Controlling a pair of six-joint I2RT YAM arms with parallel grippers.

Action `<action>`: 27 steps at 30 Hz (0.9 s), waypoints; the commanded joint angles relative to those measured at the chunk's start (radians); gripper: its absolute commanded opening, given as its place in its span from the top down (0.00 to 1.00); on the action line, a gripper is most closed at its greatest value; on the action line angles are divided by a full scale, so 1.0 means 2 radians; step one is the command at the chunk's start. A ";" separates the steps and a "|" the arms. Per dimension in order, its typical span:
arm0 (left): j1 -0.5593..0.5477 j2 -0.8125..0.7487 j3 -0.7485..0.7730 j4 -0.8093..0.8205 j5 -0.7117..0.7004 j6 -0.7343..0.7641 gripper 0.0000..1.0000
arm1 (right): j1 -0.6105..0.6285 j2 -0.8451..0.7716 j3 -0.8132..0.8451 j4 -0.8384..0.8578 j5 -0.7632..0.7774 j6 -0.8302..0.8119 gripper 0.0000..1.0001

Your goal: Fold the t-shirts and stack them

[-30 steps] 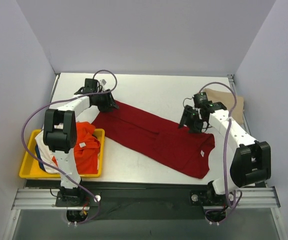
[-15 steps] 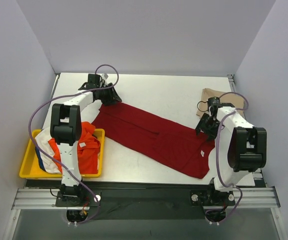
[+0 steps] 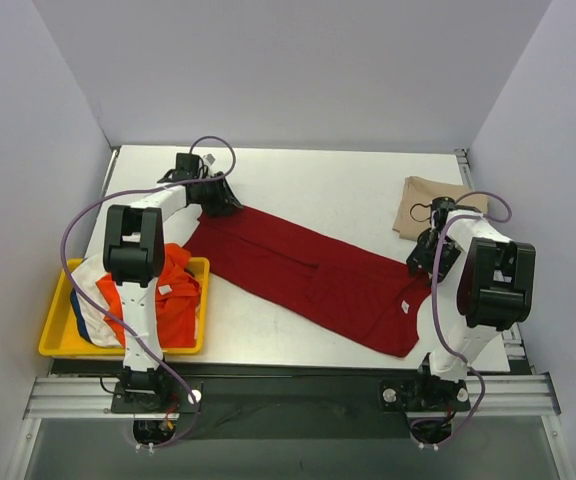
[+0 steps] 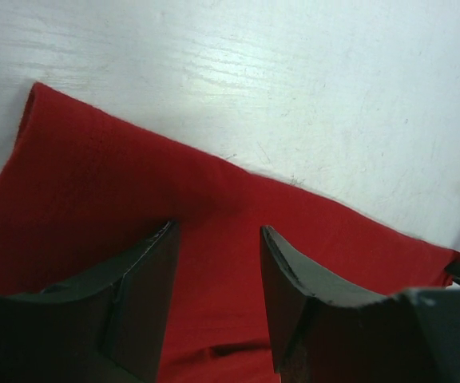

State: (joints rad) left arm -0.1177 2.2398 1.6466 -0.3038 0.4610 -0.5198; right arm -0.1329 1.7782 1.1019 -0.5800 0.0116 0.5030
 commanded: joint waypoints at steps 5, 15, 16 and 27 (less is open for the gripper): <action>0.005 0.012 0.023 -0.001 -0.006 0.007 0.45 | -0.006 0.008 -0.004 -0.035 0.034 -0.011 0.56; 0.015 0.023 0.027 -0.018 -0.017 0.021 0.45 | 0.001 0.019 0.002 -0.050 0.049 -0.010 0.62; 0.017 0.023 0.027 -0.018 -0.017 0.021 0.45 | 0.003 0.022 0.005 -0.051 0.049 -0.009 0.62; 0.021 -0.005 0.071 -0.012 0.009 0.014 0.41 | 0.022 0.003 0.062 -0.089 0.039 -0.017 0.51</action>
State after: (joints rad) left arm -0.0834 2.2726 1.7206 -0.3367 0.4683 -0.4942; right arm -0.1028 1.8252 1.1664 -0.6754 0.0719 0.4877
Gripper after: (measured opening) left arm 0.582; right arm 0.481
